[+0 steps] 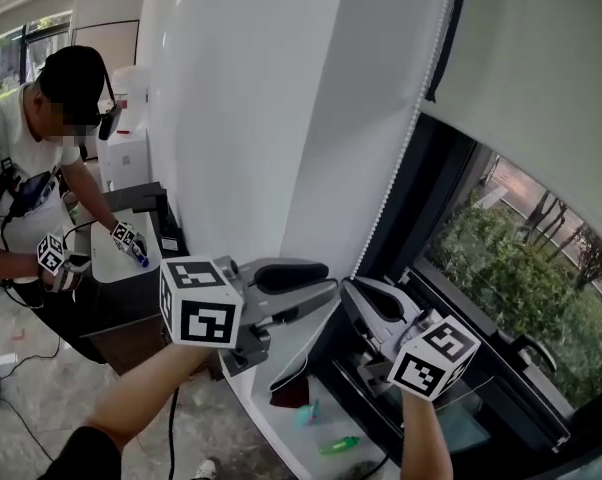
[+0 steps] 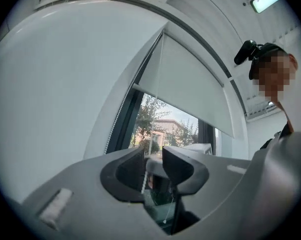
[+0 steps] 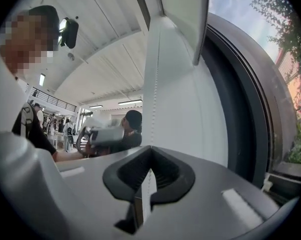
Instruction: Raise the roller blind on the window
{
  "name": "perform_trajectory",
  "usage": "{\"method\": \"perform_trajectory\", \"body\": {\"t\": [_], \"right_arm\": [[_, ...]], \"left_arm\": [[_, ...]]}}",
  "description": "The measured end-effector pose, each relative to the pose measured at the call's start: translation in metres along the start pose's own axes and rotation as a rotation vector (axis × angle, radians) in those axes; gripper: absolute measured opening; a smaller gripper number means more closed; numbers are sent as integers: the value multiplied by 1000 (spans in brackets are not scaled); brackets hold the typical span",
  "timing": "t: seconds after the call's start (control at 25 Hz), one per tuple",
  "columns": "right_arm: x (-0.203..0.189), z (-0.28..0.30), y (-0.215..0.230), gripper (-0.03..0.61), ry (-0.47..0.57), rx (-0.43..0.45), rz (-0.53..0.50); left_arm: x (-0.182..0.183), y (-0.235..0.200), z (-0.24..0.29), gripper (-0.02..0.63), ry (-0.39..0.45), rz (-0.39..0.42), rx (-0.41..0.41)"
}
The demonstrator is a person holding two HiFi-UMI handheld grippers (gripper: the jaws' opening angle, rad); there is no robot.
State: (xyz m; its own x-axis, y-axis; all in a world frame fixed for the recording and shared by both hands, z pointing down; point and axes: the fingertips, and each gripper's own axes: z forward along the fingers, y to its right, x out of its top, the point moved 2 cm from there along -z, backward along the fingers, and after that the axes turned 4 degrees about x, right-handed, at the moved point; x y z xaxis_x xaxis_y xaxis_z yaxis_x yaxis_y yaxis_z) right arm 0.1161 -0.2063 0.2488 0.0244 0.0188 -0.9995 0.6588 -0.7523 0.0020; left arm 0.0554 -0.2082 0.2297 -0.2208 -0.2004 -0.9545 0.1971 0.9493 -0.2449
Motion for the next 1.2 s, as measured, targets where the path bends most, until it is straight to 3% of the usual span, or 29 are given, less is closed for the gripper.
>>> {"method": "perform_trajectory", "body": {"t": [0.16, 0.32, 0.56, 0.72, 0.88, 0.96, 1.08, 1.2], "right_arm": [[-55, -1, -3, 6, -117, -8, 9], [-115, -4, -5, 6, -209, -6, 83], [-155, -10, -9, 6, -266, -6, 137], [-155, -11, -7, 6, -273, -7, 138], [-151, -20, -12, 9, -297, 75, 167], [-134, -28, -14, 17, -237, 111, 174], [-82, -40, -3, 108, -69, 119, 196], [-26, -38, 6, 115, 32, 82, 142]], "left_arm": [[23, 2, 14, 120, 18, 86, 12], [27, 5, 31, 120, -4, 147, 14], [23, 5, 48, 105, -23, 179, -1], [20, -1, 53, 17, -46, 212, 11], [15, -6, 55, 11, -52, 107, -20], [11, -9, 51, 11, -78, 110, -4], [-11, -17, 46, 11, -162, 174, 53], [-50, -25, 41, 11, -226, 163, 75]]}}
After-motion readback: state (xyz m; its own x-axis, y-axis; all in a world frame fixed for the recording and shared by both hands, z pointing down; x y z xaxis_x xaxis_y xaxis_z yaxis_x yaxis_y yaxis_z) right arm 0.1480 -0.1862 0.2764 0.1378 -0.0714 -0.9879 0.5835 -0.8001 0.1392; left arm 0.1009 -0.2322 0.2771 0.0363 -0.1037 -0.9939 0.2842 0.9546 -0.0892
